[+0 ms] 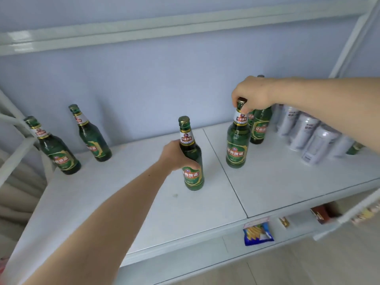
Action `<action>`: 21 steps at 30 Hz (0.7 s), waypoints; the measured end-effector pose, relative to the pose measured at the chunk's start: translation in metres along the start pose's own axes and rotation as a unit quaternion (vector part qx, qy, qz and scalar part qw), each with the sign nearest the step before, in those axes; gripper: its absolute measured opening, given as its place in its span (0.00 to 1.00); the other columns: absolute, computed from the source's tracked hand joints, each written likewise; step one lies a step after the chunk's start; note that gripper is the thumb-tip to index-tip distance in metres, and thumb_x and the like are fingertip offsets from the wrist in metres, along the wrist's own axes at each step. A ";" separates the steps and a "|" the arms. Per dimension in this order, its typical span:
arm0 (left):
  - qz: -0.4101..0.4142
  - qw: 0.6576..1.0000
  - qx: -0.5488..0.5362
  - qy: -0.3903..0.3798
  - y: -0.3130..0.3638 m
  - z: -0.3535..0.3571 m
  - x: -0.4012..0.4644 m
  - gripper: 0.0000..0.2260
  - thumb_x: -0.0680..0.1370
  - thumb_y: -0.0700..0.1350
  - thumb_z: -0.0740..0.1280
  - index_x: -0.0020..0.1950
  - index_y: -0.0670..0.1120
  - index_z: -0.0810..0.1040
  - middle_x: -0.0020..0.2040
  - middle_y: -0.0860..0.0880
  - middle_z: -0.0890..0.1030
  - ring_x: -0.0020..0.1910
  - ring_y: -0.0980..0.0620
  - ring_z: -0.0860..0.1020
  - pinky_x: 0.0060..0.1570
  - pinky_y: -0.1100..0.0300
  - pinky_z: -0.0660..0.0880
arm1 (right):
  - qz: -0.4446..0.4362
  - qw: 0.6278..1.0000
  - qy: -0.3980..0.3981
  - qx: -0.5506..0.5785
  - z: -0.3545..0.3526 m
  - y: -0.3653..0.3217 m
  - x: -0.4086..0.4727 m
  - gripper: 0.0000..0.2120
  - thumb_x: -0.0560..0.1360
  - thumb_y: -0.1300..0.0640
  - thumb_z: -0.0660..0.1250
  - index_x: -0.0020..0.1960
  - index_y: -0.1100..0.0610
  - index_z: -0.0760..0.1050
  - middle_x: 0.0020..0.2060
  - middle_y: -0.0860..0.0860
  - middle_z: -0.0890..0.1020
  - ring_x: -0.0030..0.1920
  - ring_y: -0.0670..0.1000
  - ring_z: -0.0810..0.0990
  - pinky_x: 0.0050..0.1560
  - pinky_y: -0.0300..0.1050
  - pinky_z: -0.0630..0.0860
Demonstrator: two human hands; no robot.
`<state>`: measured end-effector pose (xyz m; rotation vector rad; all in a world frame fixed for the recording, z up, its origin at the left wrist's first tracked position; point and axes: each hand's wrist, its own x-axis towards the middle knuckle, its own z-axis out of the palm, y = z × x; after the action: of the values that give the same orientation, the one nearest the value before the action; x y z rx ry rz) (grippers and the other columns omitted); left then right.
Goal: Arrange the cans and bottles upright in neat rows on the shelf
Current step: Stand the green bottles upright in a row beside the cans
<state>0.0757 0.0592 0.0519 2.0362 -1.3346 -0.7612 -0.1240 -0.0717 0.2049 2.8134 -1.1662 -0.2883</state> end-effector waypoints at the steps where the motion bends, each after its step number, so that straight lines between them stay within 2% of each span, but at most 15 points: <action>1: 0.000 1.000 -0.006 -0.004 0.013 0.016 0.000 0.22 0.58 0.44 0.82 0.46 0.53 0.78 0.43 0.56 0.80 0.47 0.52 0.79 0.45 0.60 0.77 | 0.000 1.000 0.001 -0.008 0.005 0.016 -0.007 0.13 0.73 0.59 0.70 0.57 0.57 0.78 0.50 0.54 0.82 0.53 0.56 0.79 0.50 0.49 0.77; 4: 0.004 1.000 -0.020 -0.011 0.050 0.058 0.003 0.20 0.59 0.44 0.82 0.45 0.54 0.77 0.41 0.57 0.80 0.46 0.52 0.79 0.44 0.60 0.77 | -0.001 1.000 0.002 -0.023 0.017 0.058 -0.024 0.13 0.73 0.60 0.70 0.57 0.57 0.79 0.52 0.54 0.80 0.51 0.55 0.76 0.51 0.49 0.76; 7: 0.004 1.000 -0.012 -0.028 0.081 0.092 0.010 0.22 0.59 0.45 0.82 0.48 0.51 0.79 0.43 0.55 0.81 0.47 0.51 0.80 0.44 0.60 0.77 | -0.004 1.000 -0.002 -0.021 0.031 0.094 -0.034 0.13 0.73 0.60 0.70 0.57 0.58 0.79 0.48 0.53 0.79 0.46 0.53 0.74 0.48 0.45 0.75; 10: 0.014 0.999 0.006 -0.037 0.109 0.117 0.025 0.23 0.59 0.46 0.82 0.52 0.49 0.80 0.46 0.52 0.81 0.48 0.50 0.80 0.44 0.60 0.77 | -0.002 1.000 -0.001 -0.017 0.044 0.126 -0.035 0.14 0.73 0.60 0.70 0.58 0.58 0.79 0.48 0.54 0.79 0.48 0.54 0.76 0.49 0.46 0.76; 13: 0.018 0.999 0.011 -0.043 0.127 0.140 0.044 0.25 0.59 0.45 0.82 0.54 0.49 0.79 0.47 0.51 0.82 0.49 0.49 0.79 0.46 0.58 0.77 | -0.006 1.000 -0.008 -0.012 0.057 0.152 -0.029 0.12 0.74 0.60 0.70 0.58 0.59 0.79 0.44 0.53 0.76 0.47 0.55 0.77 0.46 0.47 0.76; 17: 0.018 0.999 0.018 -0.043 0.144 0.165 0.066 0.26 0.58 0.45 0.82 0.54 0.49 0.79 0.47 0.51 0.82 0.48 0.49 0.79 0.46 0.58 0.77 | -0.015 1.000 -0.005 0.002 0.073 0.181 -0.017 0.13 0.75 0.60 0.70 0.59 0.59 0.78 0.51 0.56 0.78 0.52 0.58 0.78 0.49 0.50 0.77; 21: 0.009 0.999 0.028 -0.037 0.160 0.185 0.080 0.27 0.57 0.46 0.82 0.54 0.49 0.79 0.48 0.51 0.82 0.49 0.48 0.80 0.48 0.56 0.80 | -0.029 0.999 -0.006 0.011 0.082 0.207 -0.003 0.12 0.75 0.60 0.70 0.58 0.59 0.78 0.51 0.57 0.78 0.50 0.58 0.78 0.51 0.53 0.78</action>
<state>-0.1277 -0.0975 0.0341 2.0544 -1.4297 -0.8050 -0.2857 -0.2161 0.1550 2.8725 -1.0978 -0.2978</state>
